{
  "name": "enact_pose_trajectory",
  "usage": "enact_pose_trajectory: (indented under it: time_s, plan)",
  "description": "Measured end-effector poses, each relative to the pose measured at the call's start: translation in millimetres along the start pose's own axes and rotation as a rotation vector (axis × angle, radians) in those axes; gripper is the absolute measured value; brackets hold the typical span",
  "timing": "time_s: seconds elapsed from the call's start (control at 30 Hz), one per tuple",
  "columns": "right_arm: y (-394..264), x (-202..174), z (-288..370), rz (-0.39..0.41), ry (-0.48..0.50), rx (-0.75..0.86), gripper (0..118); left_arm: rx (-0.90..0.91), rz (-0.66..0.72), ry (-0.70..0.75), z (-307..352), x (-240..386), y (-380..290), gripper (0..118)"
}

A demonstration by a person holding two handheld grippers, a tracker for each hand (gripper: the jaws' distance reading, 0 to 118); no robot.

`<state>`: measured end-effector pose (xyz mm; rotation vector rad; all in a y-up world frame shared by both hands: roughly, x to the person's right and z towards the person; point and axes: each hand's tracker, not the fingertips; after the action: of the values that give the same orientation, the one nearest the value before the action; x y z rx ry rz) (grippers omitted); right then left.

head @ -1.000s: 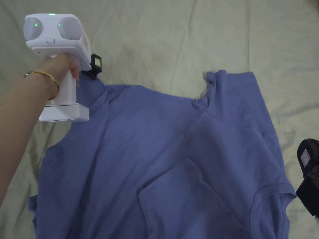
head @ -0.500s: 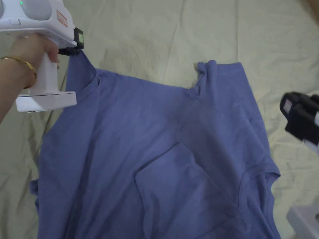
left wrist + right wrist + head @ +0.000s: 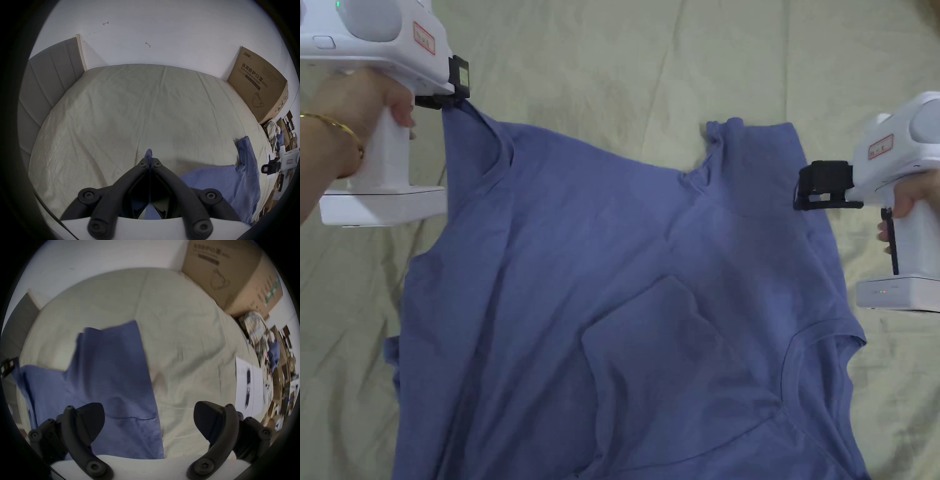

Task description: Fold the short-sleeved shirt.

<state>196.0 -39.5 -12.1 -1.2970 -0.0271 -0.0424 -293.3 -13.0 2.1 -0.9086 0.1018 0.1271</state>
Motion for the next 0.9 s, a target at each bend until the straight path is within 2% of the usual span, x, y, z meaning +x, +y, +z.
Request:
enact_pose_trajectory:
  time_s: [0.07,0.1,0.23,0.3,0.33,0.37,0.43,0.5,0.57,0.63,0.87,0.9]
  plan:
    - [-7,2,8,-0.025,-0.03,0.011,100,-0.007,-0.007,0.009,-1,1,-2,0]
    - [-7,-4,-34,-0.042,-0.038,0.003,93,-0.008,-0.007,0.011,-1,1,-3,0]
    - [-13,-8,-41,-0.06,-0.045,0.016,59,-0.016,-0.002,0.02,-3,3,-5,0]
    - [-19,-16,-37,-0.048,-0.023,0.031,31,-0.025,0.0,0.032,-6,3,-5,0]
    - [-15,-15,-42,-0.037,-0.027,0.041,9,-0.03,0.003,0.043,-6,3,-5,0]
    - [-8,-11,-49,-0.01,-0.03,0.049,1,-0.037,0.009,0.057,-7,3,-5,0]
    - [-5,-11,-40,0.004,-0.038,0.051,0,-0.041,0.019,0.077,-4,3,-5,0]
    - [0,-7,-30,0.056,-0.027,0.065,0,-0.034,0.033,0.08,5,1,-6,0]
    - [6,2,-6,0.029,0.044,0.102,0,-0.024,0.047,0.079,19,-2,-4,0]
    - [1,8,26,0.009,0.113,0.143,0,0.001,0.057,0.069,39,-5,-4,0]
    - [-25,39,161,0.08,0.216,0.341,0,0.145,0.066,0.022,147,-33,-2,0]
    - [-45,29,184,0.088,0.225,0.363,0,0.172,0.063,0.029,165,-38,-1,0]
